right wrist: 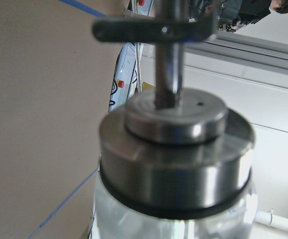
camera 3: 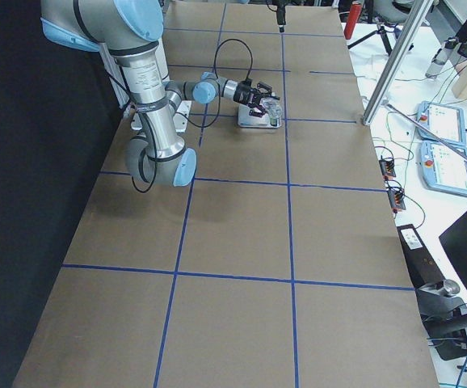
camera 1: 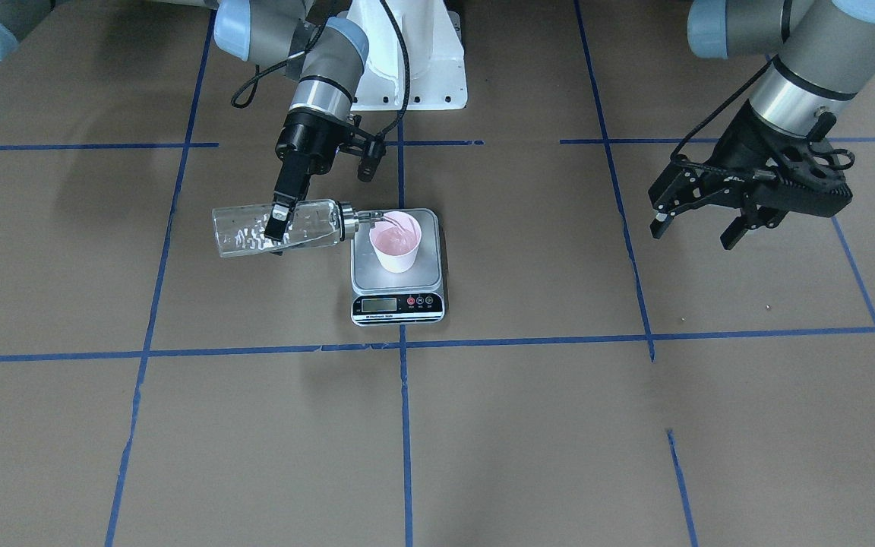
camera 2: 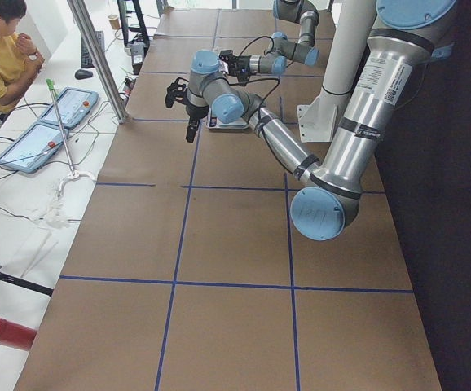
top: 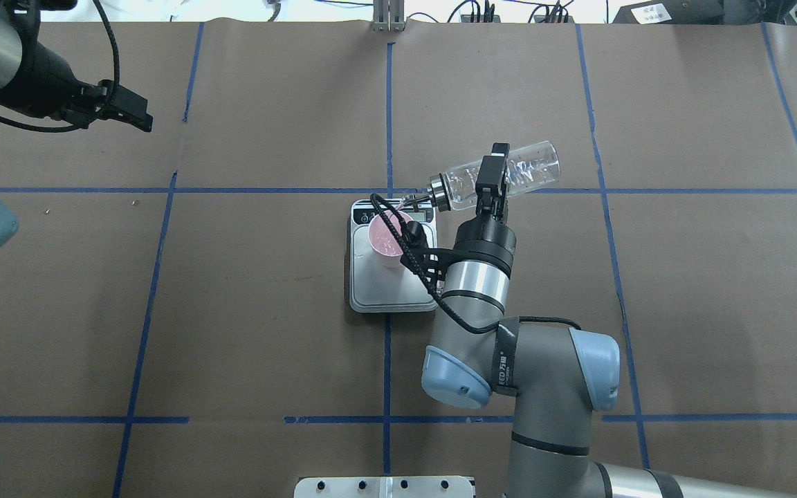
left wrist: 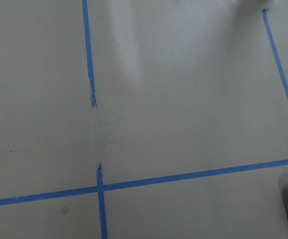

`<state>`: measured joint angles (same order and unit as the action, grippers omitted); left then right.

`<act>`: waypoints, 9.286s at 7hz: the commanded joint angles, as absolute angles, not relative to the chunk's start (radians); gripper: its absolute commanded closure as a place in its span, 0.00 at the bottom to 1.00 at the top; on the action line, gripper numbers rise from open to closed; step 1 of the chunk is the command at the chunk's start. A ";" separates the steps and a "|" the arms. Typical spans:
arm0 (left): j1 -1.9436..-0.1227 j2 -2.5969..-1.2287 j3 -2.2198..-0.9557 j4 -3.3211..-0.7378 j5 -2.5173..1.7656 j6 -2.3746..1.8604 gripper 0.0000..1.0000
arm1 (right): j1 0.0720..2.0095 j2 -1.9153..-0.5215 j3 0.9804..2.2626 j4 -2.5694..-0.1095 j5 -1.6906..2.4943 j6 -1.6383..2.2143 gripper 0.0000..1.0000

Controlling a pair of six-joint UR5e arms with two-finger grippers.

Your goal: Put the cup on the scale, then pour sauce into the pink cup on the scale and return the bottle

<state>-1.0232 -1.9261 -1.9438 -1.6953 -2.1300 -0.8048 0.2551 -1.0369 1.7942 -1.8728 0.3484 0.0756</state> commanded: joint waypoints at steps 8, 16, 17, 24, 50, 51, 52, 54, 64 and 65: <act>-1.025 -1.928 -1.970 -1.695 -2.129 -0.808 0.00 | 0.259 -1.245 1.807 -1.274 0.592 1.002 1.00; -1.025 -1.928 -1.994 -1.695 -2.126 -0.813 0.00 | 0.328 -1.493 1.770 -1.002 0.623 1.391 1.00; -1.025 -1.928 -1.994 -1.695 -2.126 -0.813 0.00 | 0.327 -1.496 1.760 -0.999 0.624 1.396 1.00; -1.025 -1.930 -1.996 -1.695 -2.125 -0.815 0.00 | 0.324 -1.497 1.743 -0.997 0.684 1.405 1.00; -1.029 -1.924 -1.997 -1.695 -2.125 -0.815 0.00 | 0.211 -1.935 1.996 -0.790 0.970 1.361 0.00; -1.029 -1.922 -1.997 -1.695 -2.125 -0.815 0.00 | 0.291 -1.942 1.979 -0.744 1.058 1.260 0.00; -1.028 -1.913 -1.996 -1.695 -2.125 -0.813 0.00 | 0.402 -1.933 1.961 -0.744 1.178 1.177 0.00; -1.026 -1.887 -1.987 -1.695 -2.126 -0.796 0.00 | 0.736 -1.895 1.904 -0.745 1.584 0.920 0.00; -1.529 -1.771 -1.434 -1.695 -2.448 0.078 0.00 | 1.620 -1.342 1.505 -1.641 2.313 -0.199 0.00; -1.531 -1.678 -1.446 -1.713 -2.542 0.081 0.00 | 1.620 -1.374 1.523 -1.647 2.315 -0.198 0.00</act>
<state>-1.5096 -1.7617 -1.4524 -1.7010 -2.4180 0.0757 1.6136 -1.3457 1.4980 -1.6067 2.3130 -0.1860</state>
